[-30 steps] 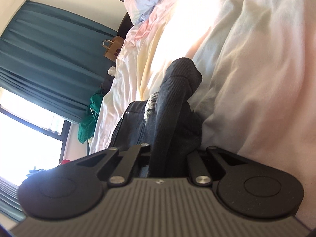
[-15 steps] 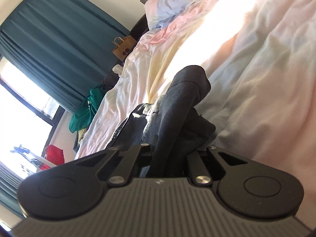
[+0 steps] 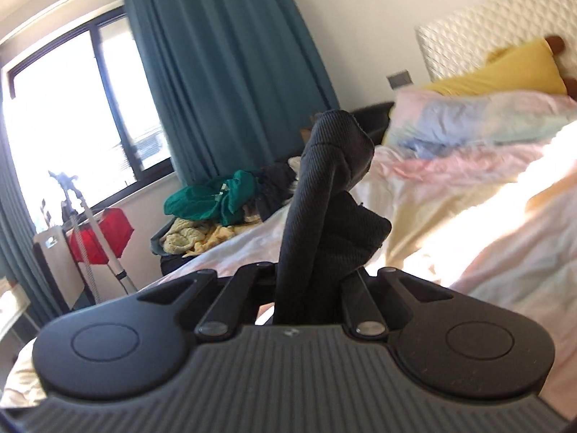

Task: Fold clothes

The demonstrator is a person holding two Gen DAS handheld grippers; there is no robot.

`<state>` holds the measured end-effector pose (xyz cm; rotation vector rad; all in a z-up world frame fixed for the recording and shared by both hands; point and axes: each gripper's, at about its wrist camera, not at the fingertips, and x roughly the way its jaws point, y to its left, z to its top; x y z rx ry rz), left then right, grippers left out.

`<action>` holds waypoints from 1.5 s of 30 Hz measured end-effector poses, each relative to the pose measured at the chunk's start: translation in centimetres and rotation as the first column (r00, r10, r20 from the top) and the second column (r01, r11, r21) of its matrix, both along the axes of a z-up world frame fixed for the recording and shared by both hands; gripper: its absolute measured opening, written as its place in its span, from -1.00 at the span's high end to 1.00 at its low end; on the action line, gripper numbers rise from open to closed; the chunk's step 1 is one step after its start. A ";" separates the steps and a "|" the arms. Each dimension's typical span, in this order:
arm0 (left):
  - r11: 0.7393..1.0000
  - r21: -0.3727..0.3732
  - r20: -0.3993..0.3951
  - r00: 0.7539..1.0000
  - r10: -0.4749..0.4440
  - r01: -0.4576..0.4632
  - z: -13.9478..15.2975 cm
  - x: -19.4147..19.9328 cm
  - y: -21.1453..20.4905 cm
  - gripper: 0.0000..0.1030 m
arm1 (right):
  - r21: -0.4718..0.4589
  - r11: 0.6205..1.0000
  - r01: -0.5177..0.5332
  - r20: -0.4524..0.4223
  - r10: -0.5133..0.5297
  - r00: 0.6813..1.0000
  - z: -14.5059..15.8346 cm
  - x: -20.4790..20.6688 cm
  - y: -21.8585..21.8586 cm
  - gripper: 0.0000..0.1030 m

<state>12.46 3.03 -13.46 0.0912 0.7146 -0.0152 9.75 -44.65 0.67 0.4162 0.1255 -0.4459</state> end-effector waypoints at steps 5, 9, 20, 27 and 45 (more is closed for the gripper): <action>0.994 -0.110 0.045 0.999 0.015 -0.010 2.3 -0.9 1.4 -0.64 | -0.250 0.953 -0.172 0.005 0.179 0.984 3.6 0.1 9.5 0.84; 0.973 -0.227 0.144 0.987 0.078 -0.044 5.5 -2.5 4.1 -0.64 | -0.378 0.841 -0.387 -0.077 0.388 0.918 2.9 -0.4 18.8 0.84; 0.828 -0.543 0.024 0.983 0.180 -0.139 6.2 -3.3 10.2 -0.69 | -0.319 0.601 -0.733 -0.499 0.551 0.669 -8.7 -1.0 30.8 0.83; 0.858 -0.505 0.085 0.983 0.164 -0.100 6.8 -3.7 9.3 -0.69 | -0.346 0.555 -0.756 -0.391 0.647 0.654 -6.4 -1.6 33.2 0.81; 0.934 -0.355 0.167 0.986 0.019 0.042 6.1 -4.0 5.4 -0.69 | 0.022 0.611 -0.791 -0.371 0.740 0.561 -3.7 -4.2 28.5 -0.32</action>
